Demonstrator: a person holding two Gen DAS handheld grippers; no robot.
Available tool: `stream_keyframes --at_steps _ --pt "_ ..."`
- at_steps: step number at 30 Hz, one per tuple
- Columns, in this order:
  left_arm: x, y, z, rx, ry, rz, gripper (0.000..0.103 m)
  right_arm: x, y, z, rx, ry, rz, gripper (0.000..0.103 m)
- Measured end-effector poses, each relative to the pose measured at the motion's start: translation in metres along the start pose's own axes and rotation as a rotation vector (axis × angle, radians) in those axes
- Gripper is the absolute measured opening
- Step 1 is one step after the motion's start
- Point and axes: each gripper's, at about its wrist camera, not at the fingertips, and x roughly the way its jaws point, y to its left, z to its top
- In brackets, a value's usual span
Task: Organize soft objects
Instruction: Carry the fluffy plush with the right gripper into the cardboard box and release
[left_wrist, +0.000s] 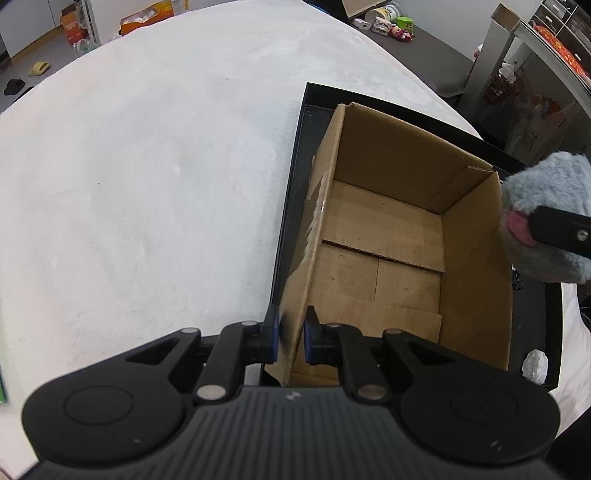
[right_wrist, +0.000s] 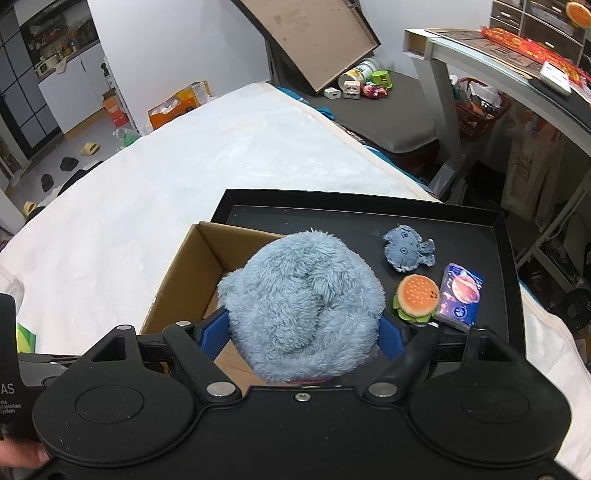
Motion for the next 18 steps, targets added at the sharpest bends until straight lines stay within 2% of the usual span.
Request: stream_keyframes --at_steps 9,18 --pt "0.000 0.007 0.001 -0.026 0.008 -0.023 0.012 0.013 0.021 0.015 -0.021 -0.001 0.025 0.078" --pt "0.000 0.006 0.001 -0.027 0.010 -0.021 0.013 0.020 0.040 0.025 -0.071 0.001 0.046 0.083"
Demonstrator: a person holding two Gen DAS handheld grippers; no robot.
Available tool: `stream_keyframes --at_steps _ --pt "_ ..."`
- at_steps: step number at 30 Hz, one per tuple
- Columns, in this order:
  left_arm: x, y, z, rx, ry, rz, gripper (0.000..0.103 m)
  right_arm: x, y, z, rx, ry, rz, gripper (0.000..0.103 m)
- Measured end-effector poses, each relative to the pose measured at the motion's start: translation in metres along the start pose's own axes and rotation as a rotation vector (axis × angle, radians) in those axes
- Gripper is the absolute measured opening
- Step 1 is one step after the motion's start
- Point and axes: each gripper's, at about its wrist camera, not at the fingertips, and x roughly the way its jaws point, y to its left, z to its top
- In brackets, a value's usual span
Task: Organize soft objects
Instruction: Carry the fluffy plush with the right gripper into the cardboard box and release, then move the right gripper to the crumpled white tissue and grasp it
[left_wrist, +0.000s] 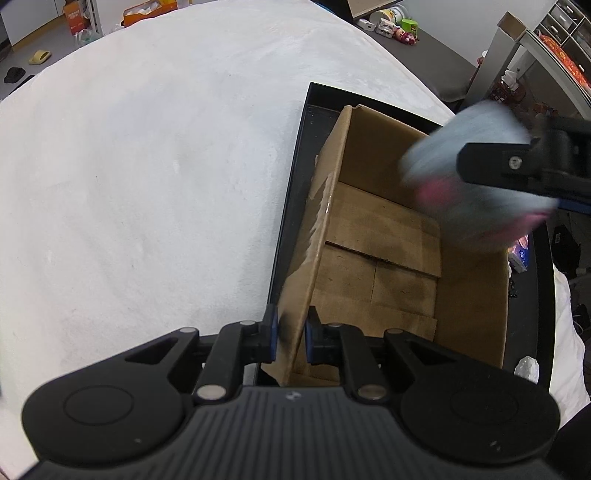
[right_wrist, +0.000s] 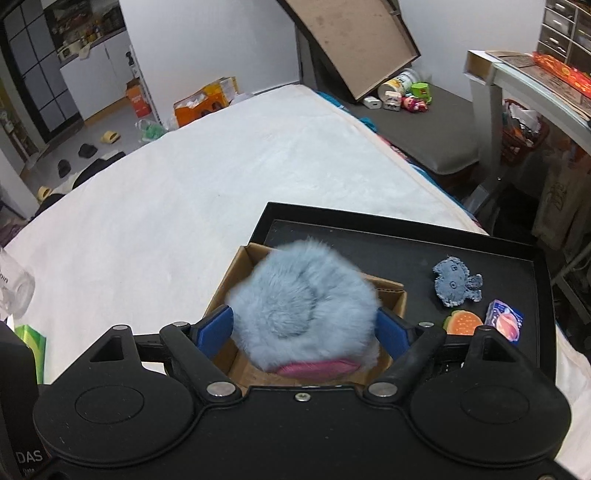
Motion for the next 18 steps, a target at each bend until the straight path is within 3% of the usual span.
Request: stream_keyframes --at_steps 3,14,18 --pt "0.000 -0.001 0.000 -0.001 0.005 0.002 0.013 0.000 0.000 -0.001 -0.003 0.005 -0.002 0.087" --pt "-0.005 -0.012 0.001 0.027 -0.003 0.053 0.014 -0.015 -0.025 -0.008 0.049 0.003 -0.002 0.088" --pt "-0.006 -0.015 0.000 0.017 0.002 0.064 0.021 -0.022 -0.039 -0.015 0.082 0.004 -0.001 0.089"
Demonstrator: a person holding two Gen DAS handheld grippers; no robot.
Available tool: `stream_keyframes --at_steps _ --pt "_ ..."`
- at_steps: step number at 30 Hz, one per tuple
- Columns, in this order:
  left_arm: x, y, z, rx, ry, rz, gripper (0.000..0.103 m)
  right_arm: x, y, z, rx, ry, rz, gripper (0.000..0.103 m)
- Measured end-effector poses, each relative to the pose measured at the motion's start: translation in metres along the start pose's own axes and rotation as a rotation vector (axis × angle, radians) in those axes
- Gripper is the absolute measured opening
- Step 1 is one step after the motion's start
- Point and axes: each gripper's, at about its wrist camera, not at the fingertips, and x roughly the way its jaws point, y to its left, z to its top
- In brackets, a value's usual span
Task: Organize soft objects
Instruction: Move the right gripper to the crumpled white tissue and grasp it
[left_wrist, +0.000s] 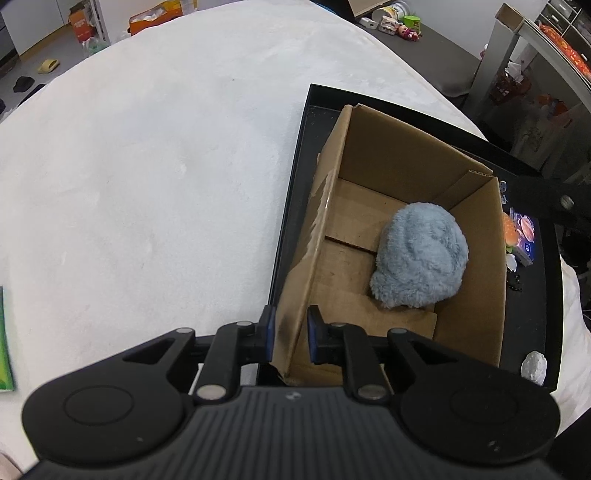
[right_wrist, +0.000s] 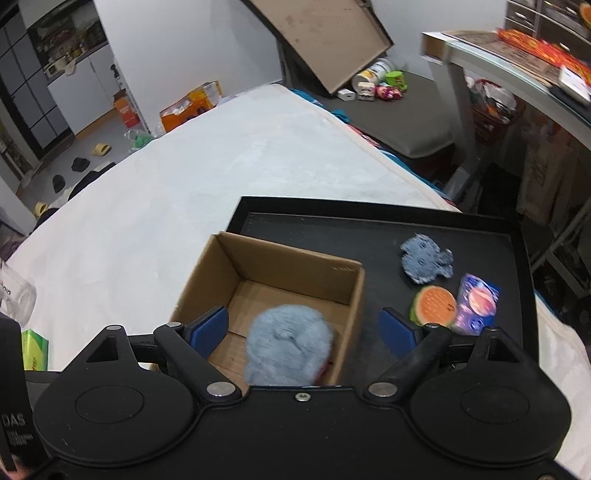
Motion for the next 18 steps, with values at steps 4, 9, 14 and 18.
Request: stream_keyframes --at_steps 4,9,14,18 --pt "0.000 -0.005 -0.001 0.003 0.001 0.025 0.039 -0.004 -0.017 -0.010 0.037 0.008 -0.030 0.093" --pt "0.000 -0.013 -0.002 0.021 -0.009 0.042 0.052 -0.005 -0.034 -0.028 0.094 0.019 -0.077 0.094" --pt "-0.001 -0.018 -0.006 0.038 -0.012 0.066 0.054 -0.003 -0.048 -0.045 0.132 0.036 -0.104 0.095" --pt "-0.002 -0.023 -0.009 0.049 -0.013 0.084 0.056 -0.001 -0.062 -0.060 0.170 0.051 -0.156 0.099"
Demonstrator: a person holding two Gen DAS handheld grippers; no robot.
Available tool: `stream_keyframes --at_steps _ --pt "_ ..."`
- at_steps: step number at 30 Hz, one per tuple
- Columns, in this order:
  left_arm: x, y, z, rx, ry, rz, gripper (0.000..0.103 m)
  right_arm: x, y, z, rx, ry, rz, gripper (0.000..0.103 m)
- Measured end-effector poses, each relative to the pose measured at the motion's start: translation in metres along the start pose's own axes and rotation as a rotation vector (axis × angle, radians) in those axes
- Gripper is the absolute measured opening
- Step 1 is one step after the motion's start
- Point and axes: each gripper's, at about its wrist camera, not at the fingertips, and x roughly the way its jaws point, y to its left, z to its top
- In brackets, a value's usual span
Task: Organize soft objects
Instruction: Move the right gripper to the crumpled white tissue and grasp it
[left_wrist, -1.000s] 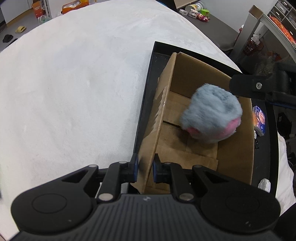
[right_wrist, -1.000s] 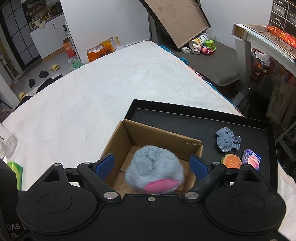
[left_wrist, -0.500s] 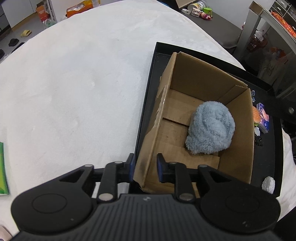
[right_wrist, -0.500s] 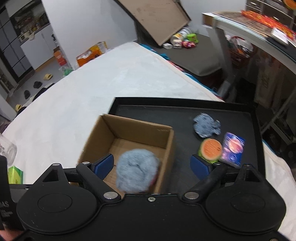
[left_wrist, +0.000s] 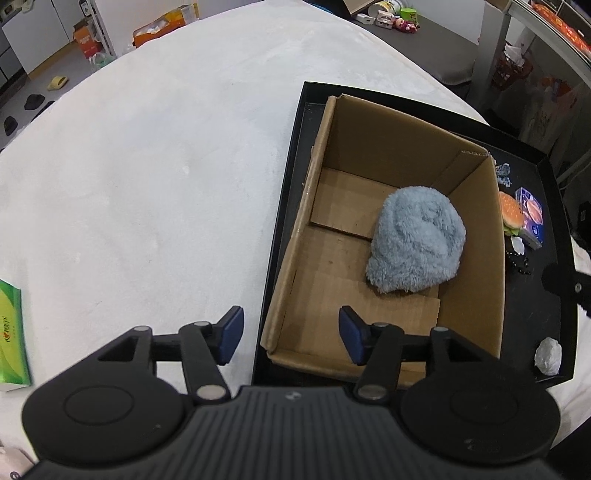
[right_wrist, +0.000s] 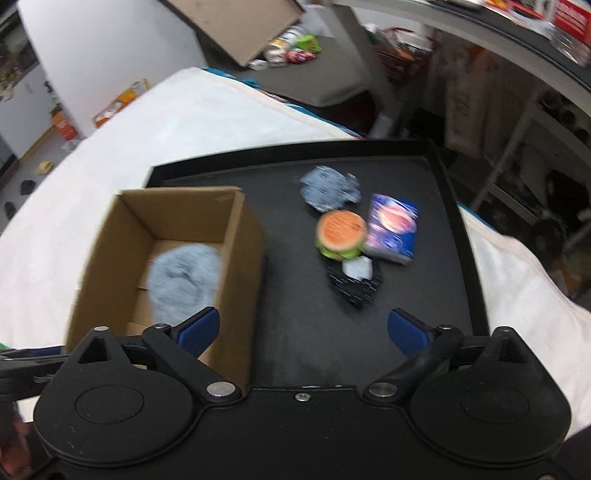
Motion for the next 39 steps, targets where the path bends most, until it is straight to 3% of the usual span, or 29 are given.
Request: stream_keyframes --at_steps 16,24,28,31,33,39 --pt "0.002 -0.027 -0.010 0.064 0.012 0.066 0.056 0.032 -0.067 -0.037 0.136 0.108 -0.098 0.099" --pt "0.002 -0.034 -0.010 0.071 0.020 0.107 0.056 0.044 -0.076 -0.049 0.057 0.126 -0.154 0.099" --pt "0.001 -0.035 -0.010 0.069 0.020 0.119 0.056 0.052 -0.083 -0.052 0.104 0.167 -0.091 0.099" --pt "-0.001 -0.038 -0.009 0.075 0.016 0.129 0.056 0.056 -0.083 -0.053 0.107 0.172 -0.093 0.099" --pt "-0.001 -0.038 -0.010 0.078 0.014 0.133 0.056 0.058 -0.082 -0.053 0.106 0.170 -0.087 0.097" --pt "-0.003 -0.039 -0.009 0.081 0.008 0.139 0.057 0.060 -0.081 -0.054 0.075 0.151 -0.130 0.075"
